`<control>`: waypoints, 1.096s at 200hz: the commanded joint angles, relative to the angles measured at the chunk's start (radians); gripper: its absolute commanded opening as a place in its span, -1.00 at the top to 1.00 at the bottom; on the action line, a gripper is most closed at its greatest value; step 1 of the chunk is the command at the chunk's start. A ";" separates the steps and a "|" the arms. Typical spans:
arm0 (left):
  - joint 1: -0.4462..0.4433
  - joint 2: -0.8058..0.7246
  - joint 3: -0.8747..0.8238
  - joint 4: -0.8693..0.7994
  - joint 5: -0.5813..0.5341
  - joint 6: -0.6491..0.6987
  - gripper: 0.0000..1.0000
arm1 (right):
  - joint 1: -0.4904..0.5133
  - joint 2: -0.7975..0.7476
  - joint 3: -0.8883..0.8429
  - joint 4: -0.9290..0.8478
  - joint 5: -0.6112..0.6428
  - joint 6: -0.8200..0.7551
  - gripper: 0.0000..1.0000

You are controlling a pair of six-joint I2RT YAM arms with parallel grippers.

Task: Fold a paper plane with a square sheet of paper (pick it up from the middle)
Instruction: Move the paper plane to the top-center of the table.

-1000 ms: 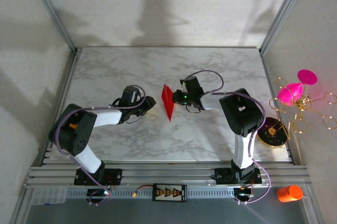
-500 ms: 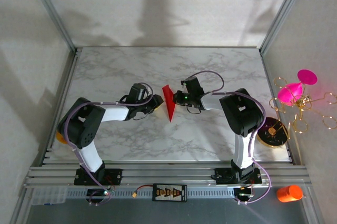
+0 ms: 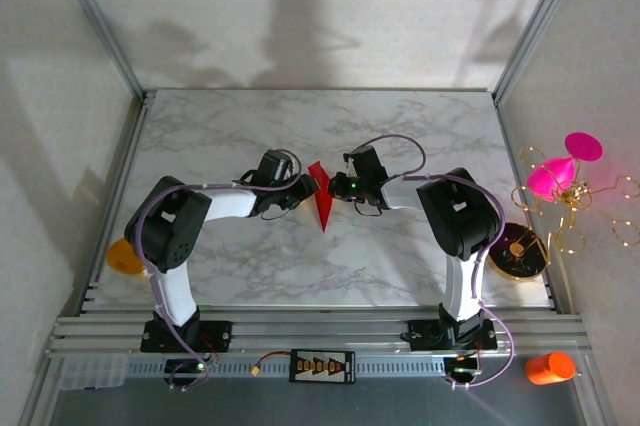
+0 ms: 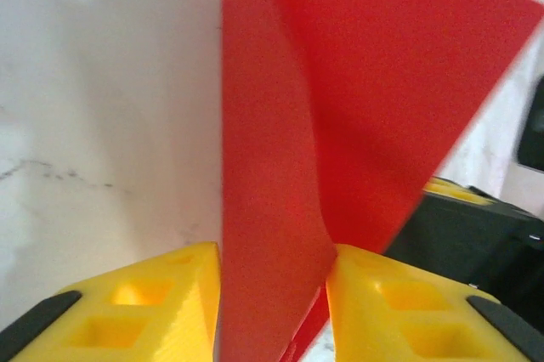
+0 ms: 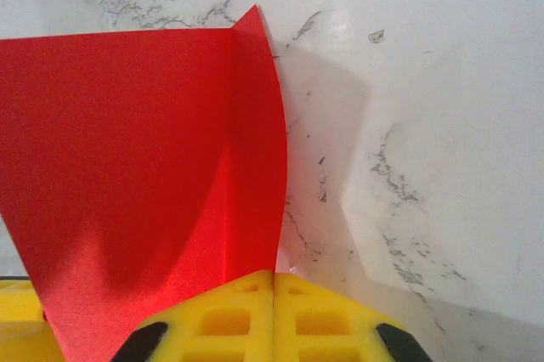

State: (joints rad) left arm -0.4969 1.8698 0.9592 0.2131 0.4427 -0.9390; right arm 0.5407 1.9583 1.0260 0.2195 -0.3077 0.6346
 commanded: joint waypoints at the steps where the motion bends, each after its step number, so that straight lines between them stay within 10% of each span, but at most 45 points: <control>1: -0.008 0.024 0.043 -0.095 -0.056 0.022 0.31 | -0.007 0.001 -0.005 -0.017 0.015 -0.019 0.87; 91: 0.000 0.031 0.074 -0.110 -0.108 0.002 0.52 | -0.007 -0.004 -0.006 -0.021 0.022 -0.024 0.88; 143: 0.008 0.018 0.080 -0.115 -0.116 0.009 1.00 | -0.006 -0.021 0.002 -0.019 0.019 -0.012 0.91; 219: 0.037 -0.061 0.024 -0.044 -0.131 -0.046 1.00 | -0.006 -0.084 -0.004 0.001 0.024 0.069 0.96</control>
State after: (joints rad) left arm -0.4770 1.8534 1.0096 0.1223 0.3389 -0.9508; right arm 0.5407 1.9060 1.0264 0.2199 -0.2951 0.6601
